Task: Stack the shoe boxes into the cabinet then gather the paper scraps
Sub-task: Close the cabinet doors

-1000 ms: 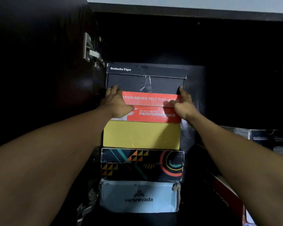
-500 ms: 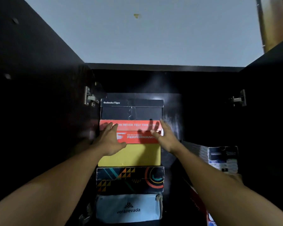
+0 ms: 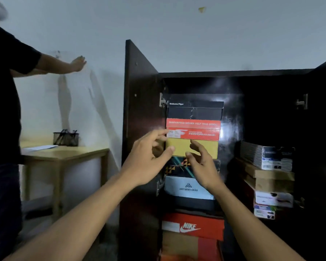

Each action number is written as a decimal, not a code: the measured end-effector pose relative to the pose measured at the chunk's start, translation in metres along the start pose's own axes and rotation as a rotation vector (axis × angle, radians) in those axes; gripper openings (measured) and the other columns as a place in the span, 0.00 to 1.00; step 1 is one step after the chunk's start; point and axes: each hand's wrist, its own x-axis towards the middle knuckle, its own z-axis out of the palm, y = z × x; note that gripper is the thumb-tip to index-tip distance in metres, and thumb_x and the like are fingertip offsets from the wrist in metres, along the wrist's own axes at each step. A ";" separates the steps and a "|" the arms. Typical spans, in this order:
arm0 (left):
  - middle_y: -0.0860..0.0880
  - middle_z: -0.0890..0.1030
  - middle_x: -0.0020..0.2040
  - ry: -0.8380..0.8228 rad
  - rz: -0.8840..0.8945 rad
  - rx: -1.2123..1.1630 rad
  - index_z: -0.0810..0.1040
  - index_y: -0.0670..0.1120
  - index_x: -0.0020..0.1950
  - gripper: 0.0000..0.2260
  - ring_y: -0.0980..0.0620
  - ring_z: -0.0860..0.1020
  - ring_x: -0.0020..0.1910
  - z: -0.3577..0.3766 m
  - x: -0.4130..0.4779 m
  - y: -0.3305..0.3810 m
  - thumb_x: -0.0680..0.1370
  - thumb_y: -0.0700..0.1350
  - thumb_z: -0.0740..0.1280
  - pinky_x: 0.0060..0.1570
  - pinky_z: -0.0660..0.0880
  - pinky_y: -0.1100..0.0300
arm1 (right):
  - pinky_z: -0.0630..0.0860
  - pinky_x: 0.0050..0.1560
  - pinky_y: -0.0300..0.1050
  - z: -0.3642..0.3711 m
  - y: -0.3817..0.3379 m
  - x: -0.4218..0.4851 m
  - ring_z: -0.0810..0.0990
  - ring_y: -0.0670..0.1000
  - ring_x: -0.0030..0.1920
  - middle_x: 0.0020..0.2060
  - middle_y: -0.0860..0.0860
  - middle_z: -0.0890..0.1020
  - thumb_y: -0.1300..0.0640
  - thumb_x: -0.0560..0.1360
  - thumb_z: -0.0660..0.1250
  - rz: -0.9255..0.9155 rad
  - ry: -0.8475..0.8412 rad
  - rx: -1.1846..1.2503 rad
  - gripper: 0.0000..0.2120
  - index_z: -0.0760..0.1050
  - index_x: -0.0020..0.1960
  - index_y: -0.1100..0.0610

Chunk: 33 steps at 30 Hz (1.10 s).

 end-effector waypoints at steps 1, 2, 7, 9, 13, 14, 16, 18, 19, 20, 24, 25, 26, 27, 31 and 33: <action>0.59 0.79 0.56 0.040 -0.015 -0.014 0.74 0.56 0.68 0.19 0.62 0.78 0.51 -0.012 -0.014 -0.003 0.77 0.53 0.70 0.41 0.74 0.68 | 0.74 0.65 0.44 0.017 -0.006 -0.010 0.74 0.47 0.67 0.70 0.45 0.72 0.53 0.81 0.64 -0.015 -0.032 0.010 0.23 0.65 0.75 0.47; 0.59 0.79 0.53 0.090 -0.023 -0.021 0.76 0.55 0.66 0.18 0.61 0.78 0.49 -0.024 -0.026 -0.008 0.77 0.52 0.70 0.41 0.74 0.68 | 0.72 0.68 0.43 0.034 -0.012 -0.019 0.74 0.45 0.68 0.70 0.46 0.73 0.54 0.81 0.64 -0.025 -0.056 0.013 0.23 0.65 0.75 0.48; 0.53 0.78 0.48 0.305 -0.135 -0.030 0.77 0.52 0.63 0.13 0.54 0.77 0.43 -0.056 -0.059 -0.053 0.79 0.47 0.68 0.43 0.75 0.62 | 0.69 0.58 0.24 0.103 -0.035 -0.048 0.74 0.32 0.61 0.67 0.45 0.75 0.57 0.81 0.65 -0.046 -0.144 0.079 0.21 0.69 0.73 0.53; 0.52 0.78 0.54 0.270 -0.226 -0.003 0.75 0.51 0.67 0.16 0.53 0.78 0.49 -0.057 -0.064 -0.073 0.80 0.46 0.67 0.51 0.76 0.59 | 0.70 0.56 0.24 0.120 -0.040 -0.052 0.74 0.29 0.58 0.67 0.47 0.76 0.58 0.81 0.64 -0.058 -0.157 0.091 0.20 0.70 0.73 0.54; 0.54 0.78 0.62 0.063 -0.316 0.001 0.73 0.49 0.72 0.17 0.56 0.76 0.58 -0.054 -0.068 -0.093 0.83 0.41 0.62 0.54 0.68 0.73 | 0.71 0.58 0.27 0.137 -0.042 -0.047 0.75 0.30 0.59 0.66 0.50 0.78 0.60 0.81 0.64 -0.088 -0.148 0.100 0.19 0.71 0.71 0.57; 0.56 0.79 0.61 0.022 -0.318 -0.020 0.73 0.50 0.72 0.18 0.57 0.76 0.56 -0.053 -0.068 -0.094 0.83 0.40 0.61 0.49 0.67 0.78 | 0.72 0.60 0.29 0.140 -0.041 -0.046 0.76 0.32 0.59 0.65 0.51 0.78 0.61 0.81 0.64 -0.090 -0.145 0.104 0.18 0.72 0.71 0.58; 0.57 0.79 0.58 -0.011 -0.317 -0.073 0.73 0.55 0.71 0.19 0.57 0.75 0.50 -0.051 -0.068 -0.097 0.83 0.38 0.60 0.43 0.68 0.80 | 0.74 0.62 0.37 0.141 -0.038 -0.044 0.78 0.37 0.60 0.64 0.50 0.79 0.60 0.82 0.63 -0.095 -0.143 0.108 0.17 0.73 0.70 0.57; 0.56 0.79 0.59 -0.020 -0.308 -0.119 0.72 0.57 0.70 0.20 0.58 0.74 0.48 -0.047 -0.069 -0.098 0.83 0.38 0.59 0.43 0.68 0.80 | 0.75 0.64 0.44 0.139 -0.035 -0.044 0.78 0.41 0.60 0.63 0.49 0.80 0.58 0.82 0.62 -0.113 -0.135 0.104 0.16 0.74 0.70 0.54; 0.55 0.78 0.62 -0.028 -0.298 -0.137 0.72 0.57 0.70 0.20 0.63 0.75 0.50 -0.044 -0.069 -0.098 0.83 0.37 0.59 0.45 0.67 0.83 | 0.75 0.64 0.45 0.135 -0.034 -0.045 0.77 0.42 0.60 0.63 0.49 0.80 0.57 0.82 0.62 -0.127 -0.124 0.099 0.16 0.74 0.70 0.54; 0.55 0.77 0.64 -0.043 -0.284 -0.154 0.72 0.57 0.71 0.20 0.68 0.73 0.53 -0.040 -0.069 -0.097 0.83 0.37 0.59 0.48 0.65 0.84 | 0.74 0.64 0.44 0.131 -0.034 -0.047 0.77 0.42 0.62 0.63 0.48 0.79 0.57 0.83 0.62 -0.145 -0.109 0.094 0.16 0.74 0.70 0.53; 0.56 0.77 0.65 -0.101 -0.232 -0.245 0.72 0.59 0.70 0.19 0.77 0.72 0.56 -0.014 -0.064 -0.089 0.84 0.39 0.60 0.50 0.66 0.83 | 0.71 0.65 0.37 0.103 -0.031 -0.057 0.74 0.42 0.67 0.67 0.44 0.76 0.56 0.83 0.62 -0.230 -0.059 0.035 0.20 0.68 0.74 0.49; 0.57 0.77 0.65 -0.113 -0.210 -0.267 0.73 0.58 0.70 0.18 0.77 0.72 0.57 -0.004 -0.062 -0.087 0.84 0.40 0.60 0.52 0.66 0.82 | 0.70 0.66 0.36 0.093 -0.028 -0.061 0.74 0.42 0.67 0.67 0.41 0.75 0.55 0.83 0.61 -0.246 -0.052 -0.002 0.21 0.67 0.75 0.46; 0.57 0.77 0.64 -0.131 -0.185 -0.278 0.73 0.57 0.71 0.19 0.76 0.72 0.58 0.007 -0.059 -0.083 0.84 0.39 0.60 0.53 0.66 0.81 | 0.69 0.66 0.35 0.082 -0.024 -0.063 0.73 0.42 0.67 0.66 0.39 0.74 0.55 0.83 0.62 -0.261 -0.045 -0.042 0.22 0.65 0.75 0.45; 0.58 0.77 0.64 -0.155 -0.159 -0.278 0.72 0.57 0.71 0.19 0.74 0.71 0.60 0.018 -0.056 -0.079 0.84 0.39 0.60 0.55 0.66 0.80 | 0.68 0.66 0.33 0.071 -0.020 -0.066 0.72 0.41 0.67 0.65 0.39 0.73 0.56 0.82 0.62 -0.276 -0.033 -0.079 0.22 0.65 0.75 0.46; 0.57 0.71 0.71 -0.264 -0.014 -0.198 0.69 0.63 0.73 0.24 0.64 0.67 0.70 0.070 -0.032 -0.070 0.83 0.38 0.60 0.69 0.63 0.67 | 0.69 0.68 0.36 0.019 0.004 -0.067 0.69 0.41 0.71 0.70 0.40 0.70 0.59 0.79 0.69 -0.261 -0.005 -0.202 0.31 0.61 0.78 0.48; 0.56 0.66 0.74 -0.301 0.014 -0.135 0.66 0.65 0.74 0.26 0.59 0.61 0.74 0.096 -0.018 -0.071 0.82 0.39 0.61 0.74 0.61 0.57 | 0.70 0.70 0.40 -0.007 0.019 -0.067 0.67 0.41 0.73 0.74 0.40 0.67 0.58 0.77 0.72 -0.196 -0.044 -0.272 0.39 0.55 0.79 0.43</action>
